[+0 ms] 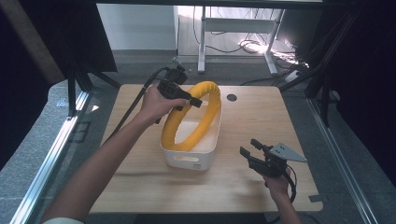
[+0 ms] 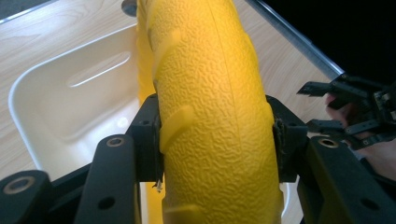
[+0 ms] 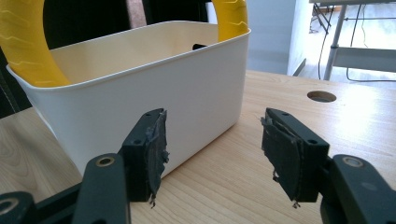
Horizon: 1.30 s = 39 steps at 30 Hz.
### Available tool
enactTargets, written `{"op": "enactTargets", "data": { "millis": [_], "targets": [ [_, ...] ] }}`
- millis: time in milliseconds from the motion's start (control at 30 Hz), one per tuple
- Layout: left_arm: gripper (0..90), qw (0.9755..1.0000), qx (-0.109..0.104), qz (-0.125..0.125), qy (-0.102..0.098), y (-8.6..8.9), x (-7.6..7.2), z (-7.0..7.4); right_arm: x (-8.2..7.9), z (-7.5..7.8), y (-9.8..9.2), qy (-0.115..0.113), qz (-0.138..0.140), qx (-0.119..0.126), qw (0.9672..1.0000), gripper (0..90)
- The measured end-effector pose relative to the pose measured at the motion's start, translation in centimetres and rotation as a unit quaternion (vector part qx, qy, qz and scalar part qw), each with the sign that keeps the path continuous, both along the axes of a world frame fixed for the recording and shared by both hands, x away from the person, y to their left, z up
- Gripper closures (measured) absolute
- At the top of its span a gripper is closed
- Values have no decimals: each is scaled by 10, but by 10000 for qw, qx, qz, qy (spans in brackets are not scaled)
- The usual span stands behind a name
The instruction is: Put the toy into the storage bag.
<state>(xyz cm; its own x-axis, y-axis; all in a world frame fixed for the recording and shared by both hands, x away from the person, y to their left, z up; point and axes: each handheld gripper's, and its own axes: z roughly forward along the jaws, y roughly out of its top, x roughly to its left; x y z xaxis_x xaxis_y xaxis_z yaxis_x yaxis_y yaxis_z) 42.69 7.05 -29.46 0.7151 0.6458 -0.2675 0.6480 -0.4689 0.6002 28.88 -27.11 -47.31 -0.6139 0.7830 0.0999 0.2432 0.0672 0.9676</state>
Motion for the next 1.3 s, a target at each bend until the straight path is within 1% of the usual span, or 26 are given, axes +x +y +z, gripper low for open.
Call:
{"op": "enactTargets", "data": {
  "millis": [33, 100, 133, 200, 267, 300, 333, 467, 533, 567, 667, 700, 733, 767, 833, 867, 900, 933, 1000, 1100, 1133, 1167, 1200, 1233, 1267, 1300],
  "targets": [
    [487, 10000, -54, 25, -8, 1, 0, -1, 0, 0, 0, 0, -1, -3, 10000, 401],
    [486, 10000, -57, 23, 4, 1, 0, -1, 0, 0, 0, -3, 3, -3, 10000, 400],
    [483, 10000, -39, 29, -20, 1, 0, -1, 0, 0, 0, -10, 6, -9, 10000, 400],
    [473, 9999, -97, 94, -82, 2, 0, -1, -1, 0, 0, 5, 7, -7, 10000, 399],
    [377, 9995, -242, 138, -119, 5, 0, 2, 0, 0, 0, -15, 3, -17, 10000, 399],
    [341, 9995, -242, 138, -119, 5, 0, 2, 0, 0, 0, -9, 1, -9, 10000, 399],
    [330, 9988, -362, 226, -236, 12, -2, 8, 0, -1, 0, 1, 0, 1, 10000, 399],
    [325, 9974, -542, 294, -371, 28, -8, 17, 0, -1, 0, 30, 0, -4, 10000, 399],
    [330, 9971, -560, 292, -419, 32, -11, 19, 0, -1, 0, 35, 0, -2, 10000, 399],
    [331, 9967, -542, 309, -517, 39, -16, 20, 0, -1, 0, 34, 2, -3, 10000, 399],
    [341, 9942, -773, 408, -618, 51, -23, 20, 0, -2, 1, 13, 6, -22, 10000, 399],
    [345, 9936, -794, 407, -688, 55, -25, 20, 0, -2, 1, 24, 5, -14, 10000, 399],
    [349, 9936, -794, 407, -688, 55, -25, 20, 0, -2, 1, 23, 4, -16, 10000, 399],
    [355, 9926, -789, 445, -811, 63, -30, 20, 0, -2, 1, 23, 4, -18, 10000, 399],
    [364, 9920, -817, 460, -841, 71, -35, 17, 0, -1, 0, 35, -4, -11, 10000, 399],
    [366, 9920, -817, 460, -841, 71, -35, 17, 0, -1, 0, 35, -4, -11, 10000, 399],
    [370, 9916, -779, 523, -891, 79, -40, 13, 0, -1, -1, 31, -11, -6, 10000, 398],
    [372, 9916, -779, 523, -891, 79, -40, 13, 0, -1, -1, 31, -11, -6, 10000, 398],
    [377, 9910, -743, 617, -921, 91, -48, 4, 0, -2, -2, 33, -32, -7, 10000, 398],
    [383, 9907, -708, 701, -925, 102, -54, -11, 1, -2, -3, 37, -55, 3, 10000, 398],
    [385, 9907, -708, 701, -925, 102, -54, -11, 1, -2, -3, 37, -55, 3, 10000, 398],
    [388, 9908, -683, 716, -927, 105, -56, -16, 1, -2, -4, 18, -68, -6, 10000, 398],
    [389, 9909, -650, 757, -902, 111, -59, -27, 1, -2, -4, 24, -72, -6, 10000, 398],
    [389, 9909, -662, 775, -879, 113, -60, -33, 2, -2, -4, 20, -75, -16, 10000, 397],
    [389, 9909, -663, 769, -882, 115, -62, -38, 2, -3, -4, 24, -74, -22, 10000, 396],
    [389, 9909, -663, 769, -882, 115, -62, -38, 2, -3, -4, 24, -74, -22, 10000, 396]
  ]
}}
